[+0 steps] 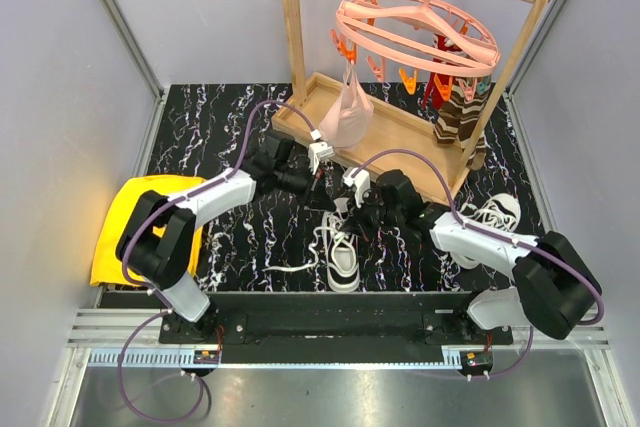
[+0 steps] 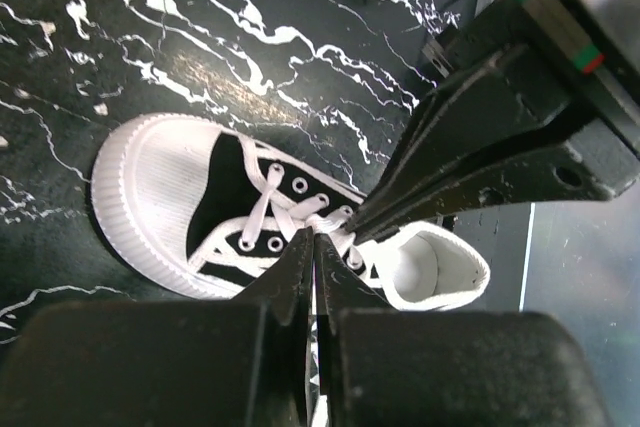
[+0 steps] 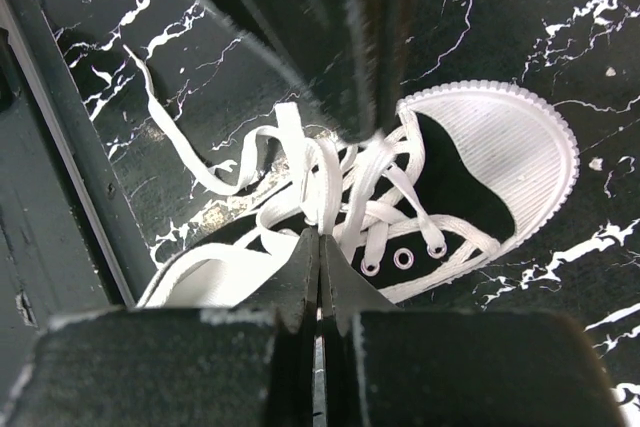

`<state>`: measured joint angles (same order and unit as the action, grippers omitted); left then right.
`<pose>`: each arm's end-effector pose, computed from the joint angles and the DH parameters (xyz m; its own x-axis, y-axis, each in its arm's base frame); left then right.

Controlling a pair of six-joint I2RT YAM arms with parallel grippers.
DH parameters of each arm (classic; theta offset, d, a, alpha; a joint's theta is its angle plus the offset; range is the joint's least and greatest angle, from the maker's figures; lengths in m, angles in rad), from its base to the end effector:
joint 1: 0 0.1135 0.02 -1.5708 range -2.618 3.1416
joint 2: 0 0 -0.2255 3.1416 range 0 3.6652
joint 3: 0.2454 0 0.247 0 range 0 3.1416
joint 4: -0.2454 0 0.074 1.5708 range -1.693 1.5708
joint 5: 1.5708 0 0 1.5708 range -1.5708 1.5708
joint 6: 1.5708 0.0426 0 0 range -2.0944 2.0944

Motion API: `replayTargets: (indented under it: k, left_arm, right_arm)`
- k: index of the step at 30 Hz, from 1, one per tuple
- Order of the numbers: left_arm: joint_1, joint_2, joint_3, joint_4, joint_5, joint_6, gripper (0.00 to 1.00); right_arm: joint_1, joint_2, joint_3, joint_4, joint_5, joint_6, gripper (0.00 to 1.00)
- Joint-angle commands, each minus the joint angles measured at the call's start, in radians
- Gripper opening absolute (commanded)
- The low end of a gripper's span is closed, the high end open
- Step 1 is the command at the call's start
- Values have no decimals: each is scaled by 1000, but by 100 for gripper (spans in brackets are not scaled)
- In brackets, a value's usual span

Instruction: Tie the shoes

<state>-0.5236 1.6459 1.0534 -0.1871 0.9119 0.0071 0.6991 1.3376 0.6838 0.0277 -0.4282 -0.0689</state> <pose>0.2779 -0.1994 0.1840 -0.6032 0.3533 -0.7151 0.7974 0.2465 -0.5508 0.2075 0.1976 0.1687 -0.3894 -0.4092 -0.8251 -0.8718 0.4527 0.1870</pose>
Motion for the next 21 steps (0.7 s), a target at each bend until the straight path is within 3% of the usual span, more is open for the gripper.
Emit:
replayTargets:
  k: [1,21]
  left_arm:
    - [-12,-55,-30,44,21,-4,0]
    - [-85,-120,-119,41,-24,24,0]
  right_arm:
    - [-4,21,53,-23,29,43,0]
    - [-6,45,74,-5,60,130,0]
